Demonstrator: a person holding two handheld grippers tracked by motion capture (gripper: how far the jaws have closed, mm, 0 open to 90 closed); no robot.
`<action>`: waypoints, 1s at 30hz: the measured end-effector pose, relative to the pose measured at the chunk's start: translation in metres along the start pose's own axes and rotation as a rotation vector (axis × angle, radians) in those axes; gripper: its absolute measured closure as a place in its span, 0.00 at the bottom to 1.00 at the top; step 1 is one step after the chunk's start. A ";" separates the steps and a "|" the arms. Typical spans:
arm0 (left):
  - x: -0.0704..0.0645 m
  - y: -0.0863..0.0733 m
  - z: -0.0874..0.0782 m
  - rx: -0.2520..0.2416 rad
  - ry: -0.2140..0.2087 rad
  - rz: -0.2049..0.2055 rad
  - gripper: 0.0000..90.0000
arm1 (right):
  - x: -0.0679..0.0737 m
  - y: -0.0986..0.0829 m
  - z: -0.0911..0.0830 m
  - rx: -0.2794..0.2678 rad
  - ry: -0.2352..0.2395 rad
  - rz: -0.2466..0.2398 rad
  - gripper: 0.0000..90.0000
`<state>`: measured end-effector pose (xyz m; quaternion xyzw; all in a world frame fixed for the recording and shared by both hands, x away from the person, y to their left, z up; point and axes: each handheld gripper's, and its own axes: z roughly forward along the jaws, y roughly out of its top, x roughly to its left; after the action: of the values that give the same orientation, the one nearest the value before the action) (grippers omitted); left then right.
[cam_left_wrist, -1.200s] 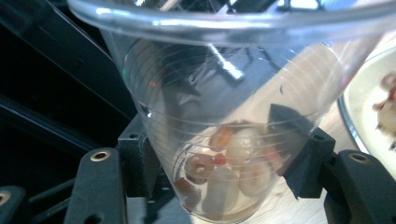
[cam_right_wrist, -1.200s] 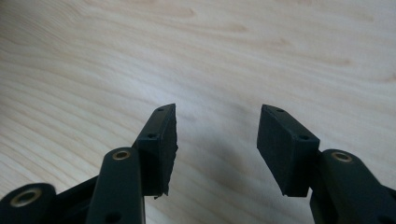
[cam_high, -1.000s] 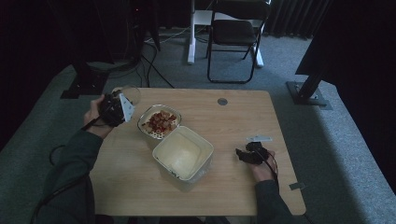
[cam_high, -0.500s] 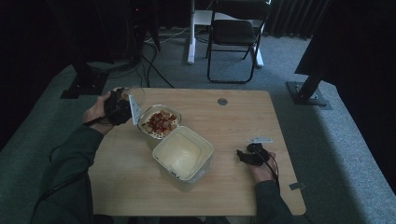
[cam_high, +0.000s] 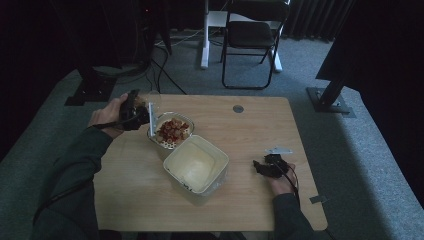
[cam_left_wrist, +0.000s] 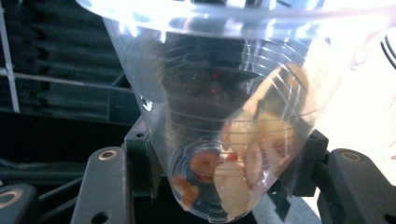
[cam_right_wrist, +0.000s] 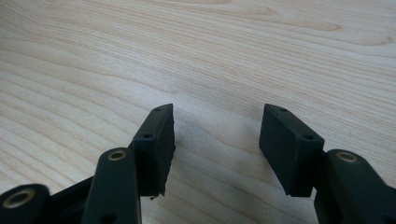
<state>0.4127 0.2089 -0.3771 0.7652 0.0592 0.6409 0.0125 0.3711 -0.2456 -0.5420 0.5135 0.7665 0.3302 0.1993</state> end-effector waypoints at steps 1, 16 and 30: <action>0.000 0.001 0.000 -0.001 0.001 0.015 0.48 | 0.000 0.000 0.000 0.000 0.001 0.000 0.50; 0.003 0.014 -0.007 -0.010 0.072 0.243 0.51 | -0.001 -0.001 0.000 -0.013 0.000 0.006 0.50; 0.004 0.019 -0.012 -0.006 0.132 0.382 0.51 | -0.001 -0.001 0.000 -0.017 0.003 0.014 0.50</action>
<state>0.4033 0.1899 -0.3694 0.7189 -0.0884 0.6805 -0.1110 0.3710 -0.2471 -0.5434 0.5167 0.7603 0.3390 0.2002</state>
